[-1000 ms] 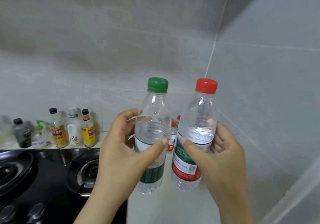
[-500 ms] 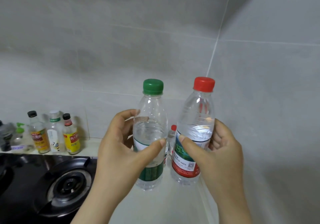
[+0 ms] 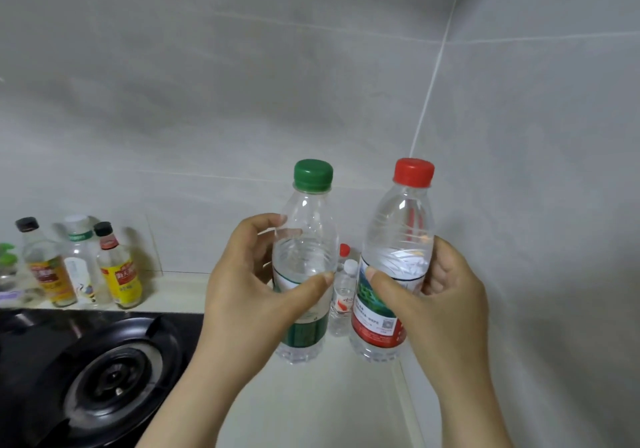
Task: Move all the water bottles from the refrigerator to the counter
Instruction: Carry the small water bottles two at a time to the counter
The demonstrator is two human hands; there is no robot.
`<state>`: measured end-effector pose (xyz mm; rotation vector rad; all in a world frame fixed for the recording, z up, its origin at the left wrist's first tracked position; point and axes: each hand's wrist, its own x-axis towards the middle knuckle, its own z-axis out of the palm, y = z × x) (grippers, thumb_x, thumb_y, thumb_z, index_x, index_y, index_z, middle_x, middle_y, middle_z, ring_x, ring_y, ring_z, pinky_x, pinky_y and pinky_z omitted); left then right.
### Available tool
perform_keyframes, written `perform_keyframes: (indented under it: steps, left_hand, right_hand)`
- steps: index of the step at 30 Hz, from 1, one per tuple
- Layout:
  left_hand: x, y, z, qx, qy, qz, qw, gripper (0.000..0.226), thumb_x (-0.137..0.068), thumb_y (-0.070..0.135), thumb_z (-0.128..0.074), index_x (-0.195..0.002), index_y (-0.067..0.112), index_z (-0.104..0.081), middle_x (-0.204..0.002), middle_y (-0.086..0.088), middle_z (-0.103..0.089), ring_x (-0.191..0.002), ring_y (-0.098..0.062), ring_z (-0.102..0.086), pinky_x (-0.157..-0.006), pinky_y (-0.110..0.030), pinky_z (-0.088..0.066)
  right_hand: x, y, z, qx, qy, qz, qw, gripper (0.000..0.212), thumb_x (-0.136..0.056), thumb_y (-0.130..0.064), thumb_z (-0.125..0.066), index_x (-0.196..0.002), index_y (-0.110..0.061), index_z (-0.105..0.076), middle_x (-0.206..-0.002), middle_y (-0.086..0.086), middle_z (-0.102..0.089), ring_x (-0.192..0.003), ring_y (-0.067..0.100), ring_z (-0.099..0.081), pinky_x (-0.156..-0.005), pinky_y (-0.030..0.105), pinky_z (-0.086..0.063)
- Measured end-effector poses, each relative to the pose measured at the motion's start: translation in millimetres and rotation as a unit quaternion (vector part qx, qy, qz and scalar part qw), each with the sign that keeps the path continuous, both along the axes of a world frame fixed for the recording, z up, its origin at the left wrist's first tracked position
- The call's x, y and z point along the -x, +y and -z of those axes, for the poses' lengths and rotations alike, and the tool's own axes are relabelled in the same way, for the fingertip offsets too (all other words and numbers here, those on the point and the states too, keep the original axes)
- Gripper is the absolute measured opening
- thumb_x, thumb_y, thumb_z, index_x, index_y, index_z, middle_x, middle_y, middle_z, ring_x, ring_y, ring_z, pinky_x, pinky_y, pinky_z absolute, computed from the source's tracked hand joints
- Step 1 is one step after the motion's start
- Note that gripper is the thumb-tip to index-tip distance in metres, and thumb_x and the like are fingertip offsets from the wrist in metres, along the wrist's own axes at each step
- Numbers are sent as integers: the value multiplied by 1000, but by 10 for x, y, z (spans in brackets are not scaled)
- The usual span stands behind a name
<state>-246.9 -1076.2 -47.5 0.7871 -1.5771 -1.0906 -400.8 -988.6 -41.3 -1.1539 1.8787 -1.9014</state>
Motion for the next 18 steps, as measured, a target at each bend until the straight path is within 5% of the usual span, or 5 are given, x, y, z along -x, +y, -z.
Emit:
perform_keyframes:
  steps: [5, 11, 18]
  left_hand:
    - [176, -227, 108, -18, -13, 19, 1000, 70, -52, 25, -84, -115, 29, -54, -102, 12, -73, -93, -7, -70, -85, -35, -57]
    - [356, -504, 313, -32, -40, 36, 998, 66, -59, 6, -89, -112, 26, -54, -96, 12, -73, -88, -6, -70, -82, -32, -58]
    - [561, -797, 649, -52, -75, 49, 995, 65, -52, 19, -87, -106, 34, -53, -94, 21, -70, -88, -4, -69, -82, -33, -58]
  right_hand:
    - [163, -159, 112, -29, 9, 37, 999, 39, -61, -20, -86, -94, -31, -66, -90, -12, -74, -78, 5, -71, -67, 27, -57]
    - [361, -357, 321, -74, 9, 72, 995, 41, -62, -23, -84, -98, -33, -66, -93, -13, -73, -80, 5, -70, -70, 29, -60]
    - [587, -577, 713, -115, -18, 83, 990, 46, -64, -17, -85, -102, -33, -65, -92, -16, -73, -80, 2, -70, -69, 26, -58]
